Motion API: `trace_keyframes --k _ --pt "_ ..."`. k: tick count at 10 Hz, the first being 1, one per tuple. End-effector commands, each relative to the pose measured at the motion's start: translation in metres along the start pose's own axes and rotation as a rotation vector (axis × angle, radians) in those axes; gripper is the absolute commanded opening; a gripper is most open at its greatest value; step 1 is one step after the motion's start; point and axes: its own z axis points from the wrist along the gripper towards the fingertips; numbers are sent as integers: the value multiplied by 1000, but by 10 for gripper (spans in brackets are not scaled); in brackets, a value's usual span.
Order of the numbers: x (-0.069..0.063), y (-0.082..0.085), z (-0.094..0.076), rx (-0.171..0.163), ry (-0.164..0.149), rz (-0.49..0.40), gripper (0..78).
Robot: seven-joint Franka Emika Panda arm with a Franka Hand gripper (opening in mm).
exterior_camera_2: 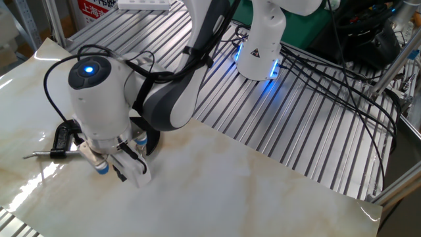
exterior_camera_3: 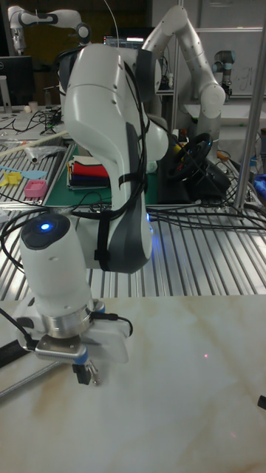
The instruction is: Turn on the water tap
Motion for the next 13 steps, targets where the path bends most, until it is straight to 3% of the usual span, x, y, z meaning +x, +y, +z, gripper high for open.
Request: trace_keyframes --k 1,13 --pt "4 -4 2 -4 -1 10 0" --pt "6 -5 12 -6 -6 13 0"
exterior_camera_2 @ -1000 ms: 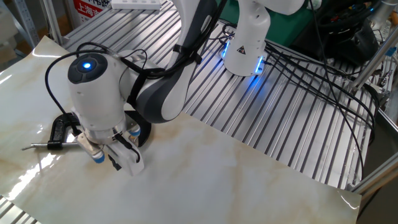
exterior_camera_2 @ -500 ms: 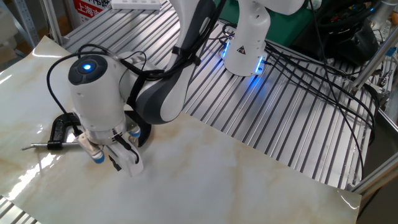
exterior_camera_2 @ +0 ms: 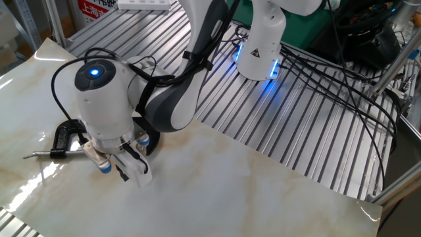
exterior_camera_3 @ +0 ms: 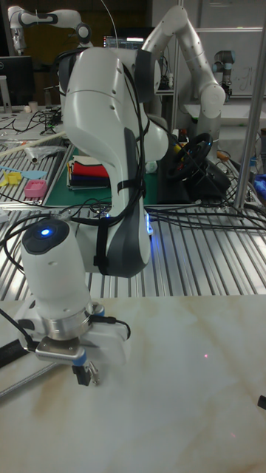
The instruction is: Turn on the water tap
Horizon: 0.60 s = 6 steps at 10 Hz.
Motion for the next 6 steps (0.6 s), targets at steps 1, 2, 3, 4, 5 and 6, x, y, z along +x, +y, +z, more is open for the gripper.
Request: trace_keyframes --k 1,2,3,4,5,6 --pt "-1 0 -2 -1 -3 -34 0" --pt "-1 0 -2 -1 -1 -35 0" --pt "-1 0 -2 0 2 -30 0" --pt "-1 0 -2 0 2 -30 0" --pt "4 0 1 -2 1 -38 0" --pt "10 1 4 -2 -5 -42 0"
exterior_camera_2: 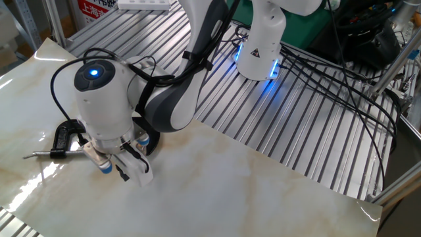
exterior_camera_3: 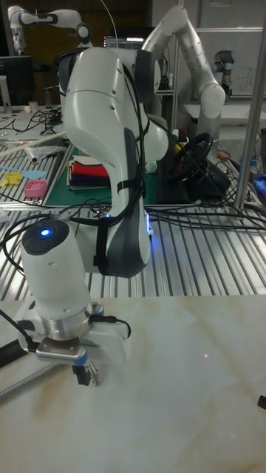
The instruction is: Turn on the water tap
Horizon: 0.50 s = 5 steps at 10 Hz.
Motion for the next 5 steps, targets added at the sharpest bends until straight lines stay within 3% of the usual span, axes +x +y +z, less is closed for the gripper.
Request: trace_keyframes --k 1,5 --pt "15 1 6 0 -10 -15 0" --pt "38 1 7 -1 -10 -18 0"
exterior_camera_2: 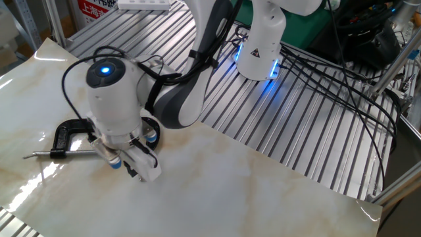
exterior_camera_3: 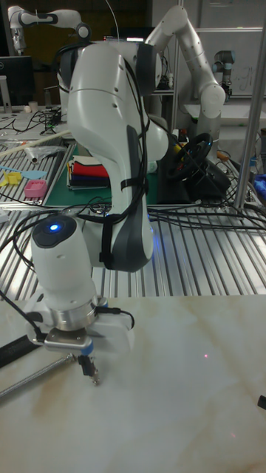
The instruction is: Turn on the water tap
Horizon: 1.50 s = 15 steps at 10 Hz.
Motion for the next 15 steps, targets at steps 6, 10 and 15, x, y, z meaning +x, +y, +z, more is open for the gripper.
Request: trace_keyframes --k 6,10,15 --pt "29 -1 -2 -6 -6 6 0" --pt "48 -4 4 -30 -13 30 0" --pt "70 -8 9 -45 -18 50 0"
